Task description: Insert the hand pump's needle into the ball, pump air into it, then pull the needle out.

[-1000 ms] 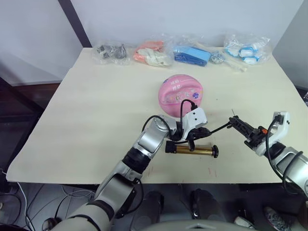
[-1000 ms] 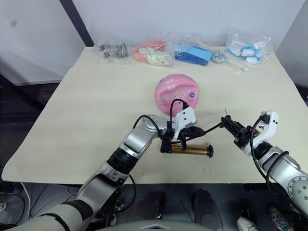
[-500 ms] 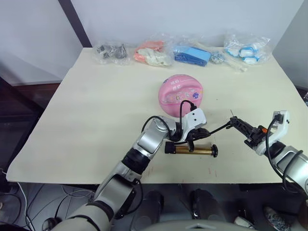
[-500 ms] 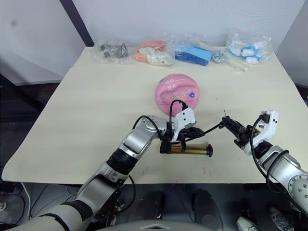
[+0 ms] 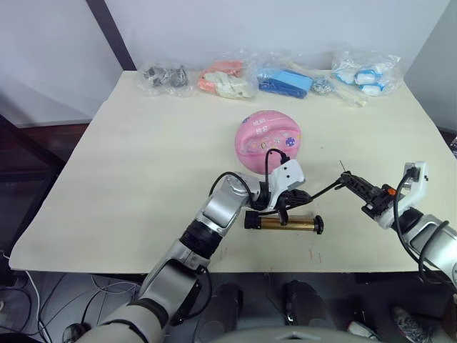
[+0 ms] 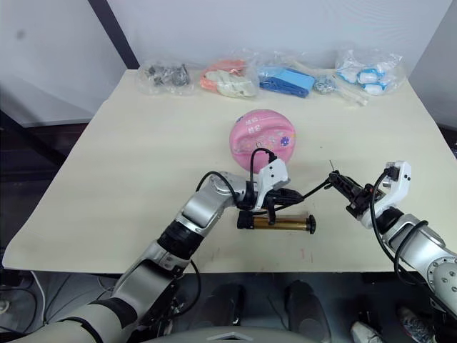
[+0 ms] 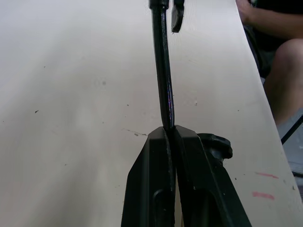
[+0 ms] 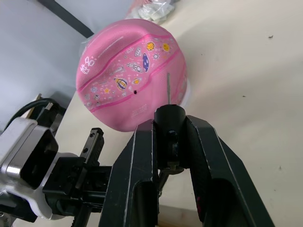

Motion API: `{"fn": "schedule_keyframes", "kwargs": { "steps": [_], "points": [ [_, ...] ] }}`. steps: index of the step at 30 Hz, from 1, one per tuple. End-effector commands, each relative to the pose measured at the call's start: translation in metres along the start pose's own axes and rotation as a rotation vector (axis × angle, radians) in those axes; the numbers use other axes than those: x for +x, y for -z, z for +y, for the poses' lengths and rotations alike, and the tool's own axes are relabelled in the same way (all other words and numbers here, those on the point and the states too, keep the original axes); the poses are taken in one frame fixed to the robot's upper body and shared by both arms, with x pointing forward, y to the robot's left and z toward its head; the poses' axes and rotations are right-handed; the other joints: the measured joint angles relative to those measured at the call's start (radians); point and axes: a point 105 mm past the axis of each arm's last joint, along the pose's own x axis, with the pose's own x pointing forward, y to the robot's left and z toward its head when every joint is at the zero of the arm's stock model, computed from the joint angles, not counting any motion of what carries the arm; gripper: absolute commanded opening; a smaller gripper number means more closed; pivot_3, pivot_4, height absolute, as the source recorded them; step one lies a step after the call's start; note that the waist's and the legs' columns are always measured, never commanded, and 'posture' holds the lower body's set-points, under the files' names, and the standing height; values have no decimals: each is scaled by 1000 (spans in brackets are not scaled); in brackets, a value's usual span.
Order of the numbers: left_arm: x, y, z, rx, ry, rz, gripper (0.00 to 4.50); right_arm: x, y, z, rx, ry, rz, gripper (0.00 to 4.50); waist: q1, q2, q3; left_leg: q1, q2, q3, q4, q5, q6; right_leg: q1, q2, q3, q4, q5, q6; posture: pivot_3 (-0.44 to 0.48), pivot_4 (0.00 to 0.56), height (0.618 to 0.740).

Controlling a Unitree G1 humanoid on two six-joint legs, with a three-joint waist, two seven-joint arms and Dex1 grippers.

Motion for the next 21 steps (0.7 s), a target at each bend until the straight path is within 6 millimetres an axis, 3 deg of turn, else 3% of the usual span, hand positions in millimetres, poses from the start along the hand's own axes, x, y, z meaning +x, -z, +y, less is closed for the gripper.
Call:
{"fn": "schedule_keyframes", "kwargs": {
  "steps": [1,6,8,12,18,21],
  "points": [
    [-21,-20,5,15,-18,-78,1928,1,-8,10,-24,-45,6,314,-1,0,0,0,0,0,0,0,0,0,0,0,0,0,0,0,150,740],
    [-61,-23,15,3,-38,-98,3829,5,-5,22,-45,-87,93,314,-5,0,0,0,0,0,0,0,0,0,0,0,0,0,0,0,150,740],
    [-90,-21,27,-8,-84,-91,4410,11,-11,26,-68,-86,133,314,-2,0,0,0,3,0,0,0,0,-1,1,0,0,0,0,0,150,740],
    [-136,-13,48,-4,-179,-69,4500,27,-18,36,-137,-102,252,314,-17,0,1,0,3,2,0,0,0,-2,0,1,0,0,0,0,150,740],
    [-165,-16,70,25,-249,-68,4500,45,-20,60,-179,-154,362,314,-20,0,1,-4,4,1,-1,0,0,-5,1,0,0,0,-1,0,150,740],
    [-170,-23,83,53,-280,-59,4500,54,-22,72,-60,-188,373,314,-18,-1,1,-7,3,0,-1,0,0,-7,-1,-1,-1,0,-1,0,150,740]
  ]
}}
